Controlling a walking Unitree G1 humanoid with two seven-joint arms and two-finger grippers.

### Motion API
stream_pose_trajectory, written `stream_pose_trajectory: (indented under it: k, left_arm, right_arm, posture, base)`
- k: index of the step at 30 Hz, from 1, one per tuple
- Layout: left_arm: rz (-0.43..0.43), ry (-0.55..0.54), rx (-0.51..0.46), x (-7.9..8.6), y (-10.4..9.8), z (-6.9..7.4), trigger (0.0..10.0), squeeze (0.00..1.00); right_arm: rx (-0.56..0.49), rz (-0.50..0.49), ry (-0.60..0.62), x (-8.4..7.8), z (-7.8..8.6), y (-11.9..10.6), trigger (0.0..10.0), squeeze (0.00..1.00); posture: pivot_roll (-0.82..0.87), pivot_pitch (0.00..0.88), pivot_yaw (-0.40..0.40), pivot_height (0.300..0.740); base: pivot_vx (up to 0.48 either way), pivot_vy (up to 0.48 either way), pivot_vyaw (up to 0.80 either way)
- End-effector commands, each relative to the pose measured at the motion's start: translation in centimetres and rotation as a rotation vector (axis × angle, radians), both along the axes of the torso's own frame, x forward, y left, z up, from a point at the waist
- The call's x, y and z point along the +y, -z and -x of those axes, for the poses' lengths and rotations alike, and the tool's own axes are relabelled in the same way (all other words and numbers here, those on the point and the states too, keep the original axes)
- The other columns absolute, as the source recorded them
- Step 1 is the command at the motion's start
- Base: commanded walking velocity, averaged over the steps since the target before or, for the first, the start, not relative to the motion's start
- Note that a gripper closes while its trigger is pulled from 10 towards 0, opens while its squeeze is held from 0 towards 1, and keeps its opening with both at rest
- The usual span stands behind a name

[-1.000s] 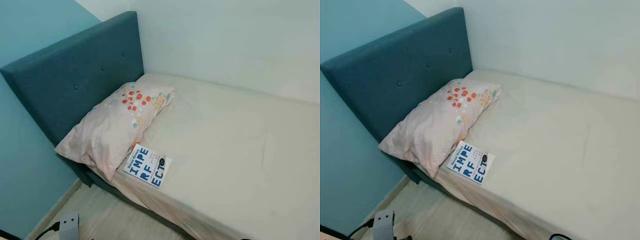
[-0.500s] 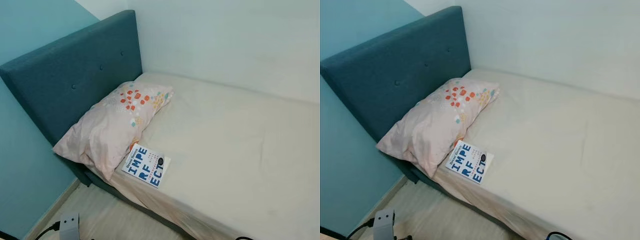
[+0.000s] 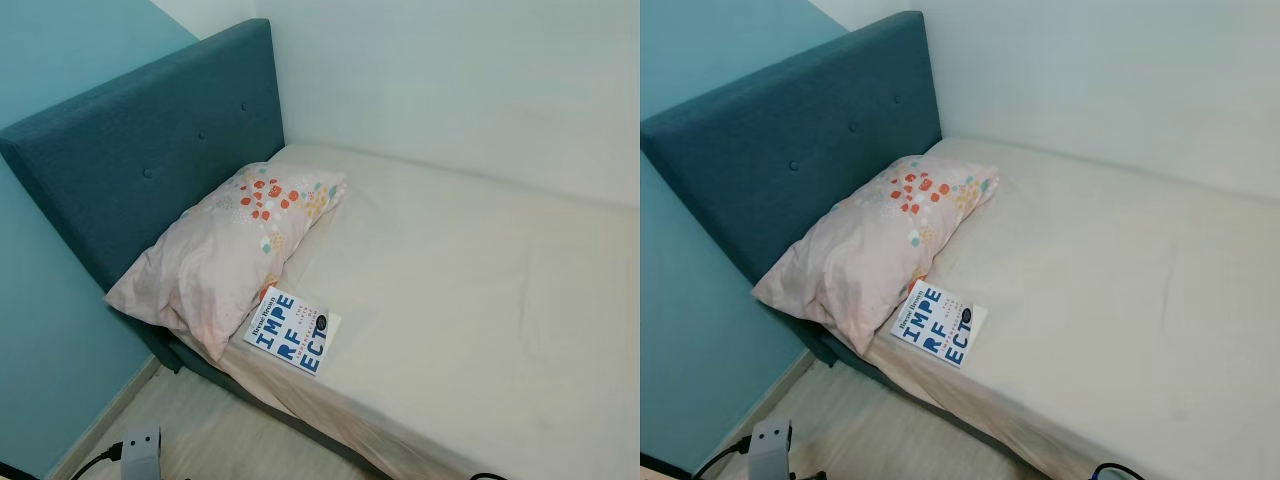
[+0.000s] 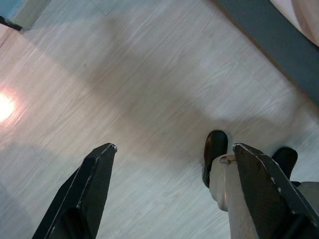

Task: Clean up the room

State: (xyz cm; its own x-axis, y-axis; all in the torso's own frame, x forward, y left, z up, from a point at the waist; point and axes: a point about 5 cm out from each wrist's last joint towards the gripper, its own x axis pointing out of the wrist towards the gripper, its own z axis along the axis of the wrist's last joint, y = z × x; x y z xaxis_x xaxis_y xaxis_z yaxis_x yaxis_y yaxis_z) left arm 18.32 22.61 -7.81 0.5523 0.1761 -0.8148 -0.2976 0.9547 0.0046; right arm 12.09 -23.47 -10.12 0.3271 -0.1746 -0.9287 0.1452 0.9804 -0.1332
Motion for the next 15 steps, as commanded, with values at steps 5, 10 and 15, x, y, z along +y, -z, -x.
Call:
stream_pose_trajectory:
  k: [5,10,15]
  left_arm:
    - [0.009,0.013,0.036,-0.37,0.4,0.59,10.0,0.0]
    - [0.009,0.013,0.034,-0.39,0.35,0.48,10.0,0.0]
    - [0.006,0.015,0.034,-0.39,0.3,0.35,10.0,0.0]
  right_arm:
    - [0.047,-0.073,-0.016,1.43,1.7,0.78,10.0,0.0]
    - [0.05,-0.077,-0.03,1.4,1.8,0.79,10.0,0.0]
    - [0.037,-0.076,-0.032,1.68,1.09,0.67,10.0,0.0]
  posture:
    - [-0.09,0.087,0.091,0.74]
    - [-0.1,0.088,0.092,0.74]
    - [-0.1,0.088,0.087,0.74]
  base:
    - [0.0,0.0,0.0]
    - [0.0,0.0,-0.61]
    - [0.0,0.0,-0.73]
